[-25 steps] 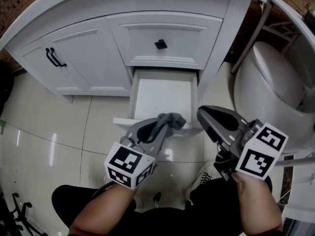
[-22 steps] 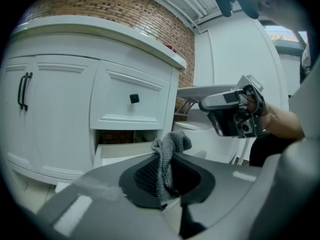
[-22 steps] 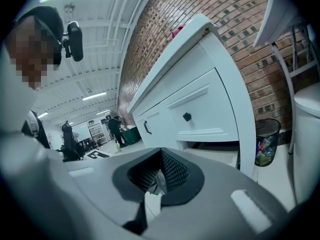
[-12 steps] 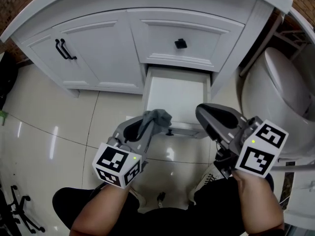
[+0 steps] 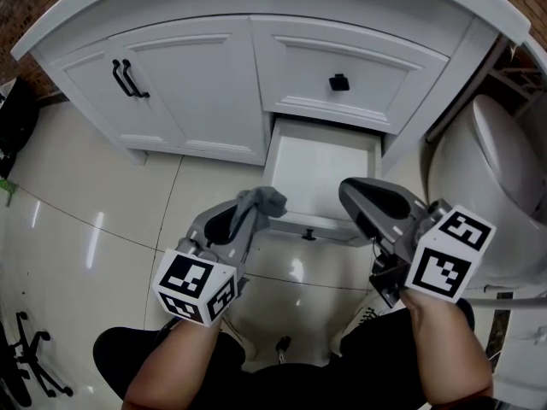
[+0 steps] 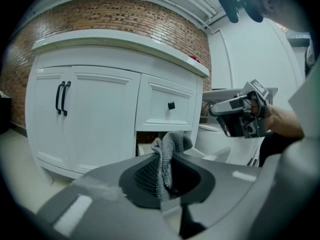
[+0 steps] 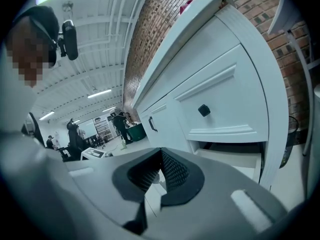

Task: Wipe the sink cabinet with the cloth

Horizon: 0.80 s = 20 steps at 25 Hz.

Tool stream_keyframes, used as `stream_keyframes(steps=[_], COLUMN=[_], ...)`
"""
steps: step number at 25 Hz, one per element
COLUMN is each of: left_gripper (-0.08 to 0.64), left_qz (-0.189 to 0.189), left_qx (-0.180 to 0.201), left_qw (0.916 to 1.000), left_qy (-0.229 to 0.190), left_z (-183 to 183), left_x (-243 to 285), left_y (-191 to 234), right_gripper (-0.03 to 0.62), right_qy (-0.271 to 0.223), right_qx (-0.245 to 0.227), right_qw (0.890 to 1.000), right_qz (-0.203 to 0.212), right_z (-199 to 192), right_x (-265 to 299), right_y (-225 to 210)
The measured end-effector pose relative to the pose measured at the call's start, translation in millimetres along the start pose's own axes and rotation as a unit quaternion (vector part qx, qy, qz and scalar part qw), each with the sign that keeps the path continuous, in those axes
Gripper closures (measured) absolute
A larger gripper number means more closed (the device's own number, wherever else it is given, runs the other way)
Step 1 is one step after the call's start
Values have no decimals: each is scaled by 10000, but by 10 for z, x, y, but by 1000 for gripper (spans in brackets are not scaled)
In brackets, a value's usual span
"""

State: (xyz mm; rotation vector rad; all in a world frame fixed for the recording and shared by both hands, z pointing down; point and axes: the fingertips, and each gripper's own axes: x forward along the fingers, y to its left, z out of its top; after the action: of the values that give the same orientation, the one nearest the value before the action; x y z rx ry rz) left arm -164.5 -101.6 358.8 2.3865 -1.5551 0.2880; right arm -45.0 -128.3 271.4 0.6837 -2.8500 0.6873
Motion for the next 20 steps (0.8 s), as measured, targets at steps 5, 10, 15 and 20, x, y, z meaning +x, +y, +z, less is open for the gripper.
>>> stream_keyframes(steps=[5, 10, 15, 20], left_gripper=[521, 521, 521, 520], left_qz=[167, 135, -305, -826], left_qx=[80, 320, 549, 783], left_qw=[9998, 9994, 9975, 9934], left_qy=[40, -46, -325, -118], left_z=[-17, 85, 519, 764], left_x=[-50, -23, 212, 772], left_y=[174, 148, -106, -397], right_gripper=[589, 589, 589, 589], right_qy=[68, 30, -268, -311], right_qx=[14, 42, 74, 171], right_qw=[10000, 9999, 9993, 9967], right_qz=[-23, -107, -258, -724], right_z=[-29, -13, 117, 77], right_x=[55, -33, -217, -406], right_y=[-13, -60, -153, -597])
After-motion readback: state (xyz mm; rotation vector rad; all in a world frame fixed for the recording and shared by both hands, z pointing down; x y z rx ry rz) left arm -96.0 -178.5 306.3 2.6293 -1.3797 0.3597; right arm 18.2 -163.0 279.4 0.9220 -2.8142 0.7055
